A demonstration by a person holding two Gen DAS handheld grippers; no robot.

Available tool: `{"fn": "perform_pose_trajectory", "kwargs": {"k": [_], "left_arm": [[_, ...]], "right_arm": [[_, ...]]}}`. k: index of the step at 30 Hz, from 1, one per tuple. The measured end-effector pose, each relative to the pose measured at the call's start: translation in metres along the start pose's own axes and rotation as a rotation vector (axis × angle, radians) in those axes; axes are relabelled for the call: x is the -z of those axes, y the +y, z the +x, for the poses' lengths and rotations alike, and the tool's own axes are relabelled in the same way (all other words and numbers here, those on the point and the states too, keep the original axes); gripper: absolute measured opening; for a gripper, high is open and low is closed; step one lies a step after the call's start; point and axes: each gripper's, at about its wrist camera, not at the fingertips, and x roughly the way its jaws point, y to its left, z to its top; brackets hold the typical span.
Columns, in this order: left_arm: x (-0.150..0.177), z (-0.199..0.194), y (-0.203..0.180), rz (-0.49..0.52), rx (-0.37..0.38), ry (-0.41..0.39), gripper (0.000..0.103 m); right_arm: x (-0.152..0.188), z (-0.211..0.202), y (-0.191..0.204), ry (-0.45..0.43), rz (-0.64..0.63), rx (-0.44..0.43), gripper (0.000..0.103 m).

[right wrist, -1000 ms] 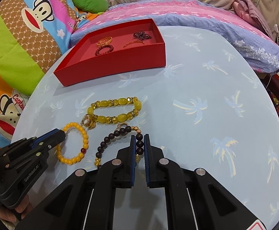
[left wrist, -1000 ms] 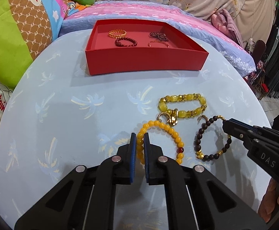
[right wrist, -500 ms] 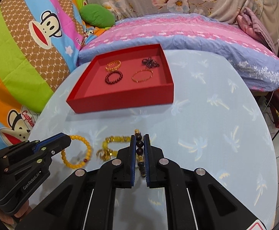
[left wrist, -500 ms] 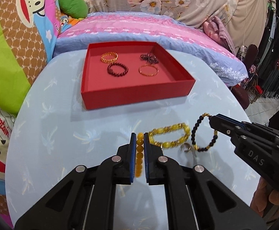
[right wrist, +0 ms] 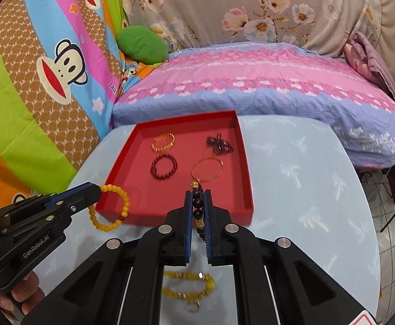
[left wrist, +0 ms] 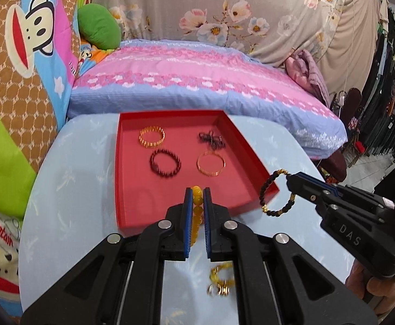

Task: Organize jewelry
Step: 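Carry both bead bracelets into the red box and open both tools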

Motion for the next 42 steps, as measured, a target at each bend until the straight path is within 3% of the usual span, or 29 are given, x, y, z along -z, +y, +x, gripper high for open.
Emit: {"fn": "perform_pose_trajectory", "kwargs": {"k": [6, 11, 22, 37, 42], "left_arm": [[-0.026, 0.023, 0.006, -0.034, 0.035, -0.007, 0.007], [-0.028, 0.053, 0.014, -0.074, 0.065, 0.032, 0.007], [-0.003, 0.103, 0.034, -0.084, -0.024, 0.132, 0.007], [0.013, 0.115, 0.043, -0.053, -0.151, 0.137, 0.008], [0.015, 0.114, 0.042, -0.060, -0.165, 0.128, 0.018]], "right_arm": [[-0.026, 0.028, 0.007, 0.001, 0.005, -0.030, 0.008], [-0.029, 0.057, 0.010, 0.047, 0.036, -0.063, 0.008], [-0.009, 0.101, -0.004, 0.134, 0.065, -0.021, 0.008], [0.003, 0.113, -0.013, 0.148, 0.055, 0.040, 0.011], [0.004, 0.110, -0.013, 0.144, 0.056, 0.037, 0.015]]}}
